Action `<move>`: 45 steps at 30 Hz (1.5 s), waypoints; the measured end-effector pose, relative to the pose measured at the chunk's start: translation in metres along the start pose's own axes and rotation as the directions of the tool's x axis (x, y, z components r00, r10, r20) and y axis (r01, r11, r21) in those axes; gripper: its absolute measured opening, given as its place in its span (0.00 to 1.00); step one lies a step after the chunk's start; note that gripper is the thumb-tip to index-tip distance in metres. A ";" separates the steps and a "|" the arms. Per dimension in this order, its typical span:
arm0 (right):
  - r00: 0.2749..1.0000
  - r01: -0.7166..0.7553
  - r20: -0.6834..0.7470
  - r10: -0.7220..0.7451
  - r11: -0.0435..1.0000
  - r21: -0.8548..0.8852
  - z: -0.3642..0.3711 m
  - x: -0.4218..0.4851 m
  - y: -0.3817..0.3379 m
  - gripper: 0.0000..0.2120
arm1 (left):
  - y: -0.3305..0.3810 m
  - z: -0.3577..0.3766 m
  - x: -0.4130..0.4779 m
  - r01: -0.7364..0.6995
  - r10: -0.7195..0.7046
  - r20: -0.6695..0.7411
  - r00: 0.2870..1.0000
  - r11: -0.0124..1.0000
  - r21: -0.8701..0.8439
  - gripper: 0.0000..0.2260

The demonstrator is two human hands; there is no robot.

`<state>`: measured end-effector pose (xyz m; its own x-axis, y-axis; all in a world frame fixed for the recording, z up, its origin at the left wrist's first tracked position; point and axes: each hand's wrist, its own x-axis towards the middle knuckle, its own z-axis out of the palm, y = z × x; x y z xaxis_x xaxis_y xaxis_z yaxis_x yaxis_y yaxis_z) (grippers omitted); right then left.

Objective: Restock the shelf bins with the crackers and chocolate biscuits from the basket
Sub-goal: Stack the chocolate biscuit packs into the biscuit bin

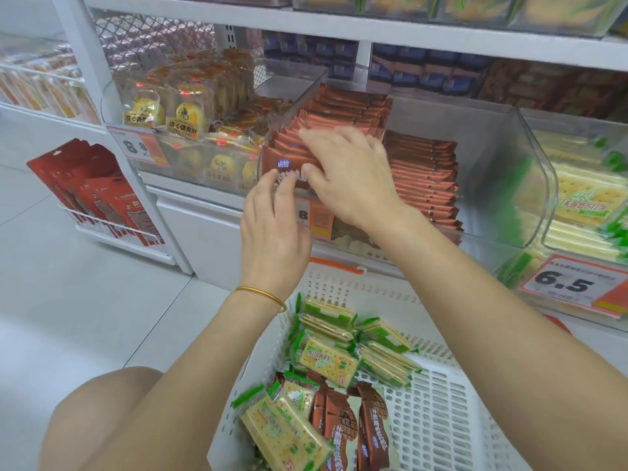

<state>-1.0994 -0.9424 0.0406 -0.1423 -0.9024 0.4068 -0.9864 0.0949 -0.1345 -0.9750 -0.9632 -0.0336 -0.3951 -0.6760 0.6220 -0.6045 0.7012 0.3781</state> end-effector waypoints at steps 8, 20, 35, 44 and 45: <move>0.958 -0.173 -0.117 0.260 0.856 0.487 0.058 -0.171 0.015 0.09 | 0.010 0.005 -0.049 -0.139 0.114 0.443 0.889 0.990 0.024 0.12; 0.500 -0.405 0.839 0.215 0.914 0.007 0.193 -0.292 0.022 0.38 | 0.016 0.039 -0.068 -0.240 0.075 0.843 0.532 0.968 0.066 0.13; 0.729 -0.684 0.590 0.347 0.420 0.597 -0.012 -0.201 0.074 0.09 | 0.071 0.014 -0.027 -0.203 0.350 0.372 0.859 0.902 -0.381 0.09; 0.727 -0.214 -0.053 0.684 0.300 0.930 -0.085 -0.072 0.080 0.07 | 0.042 0.002 0.050 -0.464 0.462 0.053 0.885 0.885 0.028 0.15; 0.702 -0.205 -0.063 0.709 0.286 0.936 -0.078 -0.056 0.084 0.08 | 0.039 0.005 0.049 -0.451 0.447 0.063 0.892 0.890 0.062 0.15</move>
<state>-1.1809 -0.8509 0.0765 -0.8045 -0.5401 0.2470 -0.1752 -0.1815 -0.9677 -1.0217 -0.9704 0.0081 -0.6663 -0.3035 0.6811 -0.4029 0.9151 0.0137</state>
